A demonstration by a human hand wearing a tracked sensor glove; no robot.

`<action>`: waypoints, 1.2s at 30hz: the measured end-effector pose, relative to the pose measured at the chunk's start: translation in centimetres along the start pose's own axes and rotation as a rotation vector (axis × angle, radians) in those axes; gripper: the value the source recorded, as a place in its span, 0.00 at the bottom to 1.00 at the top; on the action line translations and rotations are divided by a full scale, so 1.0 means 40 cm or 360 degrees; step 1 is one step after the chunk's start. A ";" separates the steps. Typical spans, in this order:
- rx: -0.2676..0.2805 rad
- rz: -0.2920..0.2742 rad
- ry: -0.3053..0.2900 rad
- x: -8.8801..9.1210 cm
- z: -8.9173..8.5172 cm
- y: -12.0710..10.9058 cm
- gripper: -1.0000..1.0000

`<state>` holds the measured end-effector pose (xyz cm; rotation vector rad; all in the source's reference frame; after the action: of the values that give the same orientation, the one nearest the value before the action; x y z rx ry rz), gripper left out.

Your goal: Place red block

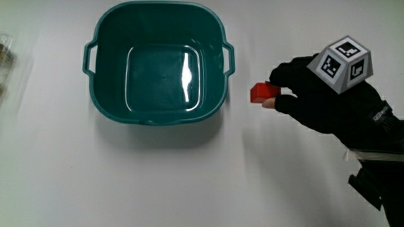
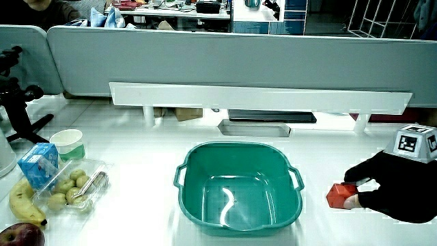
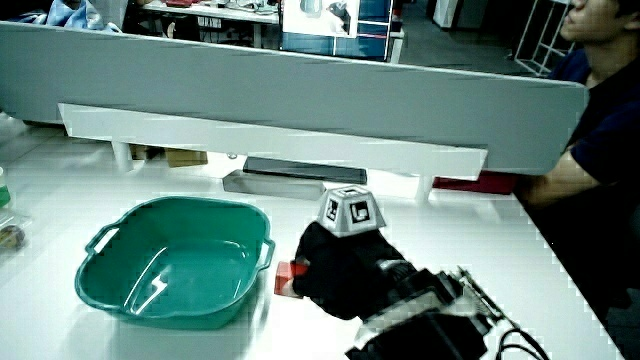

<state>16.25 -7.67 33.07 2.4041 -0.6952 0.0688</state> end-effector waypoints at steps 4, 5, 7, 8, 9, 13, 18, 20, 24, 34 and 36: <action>-0.0036 -0.0044 0.0001 0.032 -0.028 0.007 0.50; -0.0032 -0.0052 0.0031 0.036 -0.030 0.006 0.50; -0.0057 -0.0081 0.0040 0.056 -0.049 0.014 0.50; -0.0064 -0.0096 0.0050 0.064 -0.056 0.017 0.50; -0.0080 -0.0104 0.0070 0.073 -0.066 0.020 0.50; -0.0100 -0.0160 0.0080 0.106 -0.105 0.031 0.50; -0.0137 -0.0202 0.0066 0.116 -0.141 0.040 0.50; -0.0155 -0.0218 0.0045 0.125 -0.162 0.048 0.50; -0.0179 -0.0235 0.0042 0.127 -0.183 0.057 0.50; -0.0227 -0.0251 0.0051 0.137 -0.235 0.073 0.50; -0.0229 -0.0262 0.0045 0.141 -0.244 0.075 0.50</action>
<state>20.75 -6.54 43.78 2.3079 -0.4706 -0.0153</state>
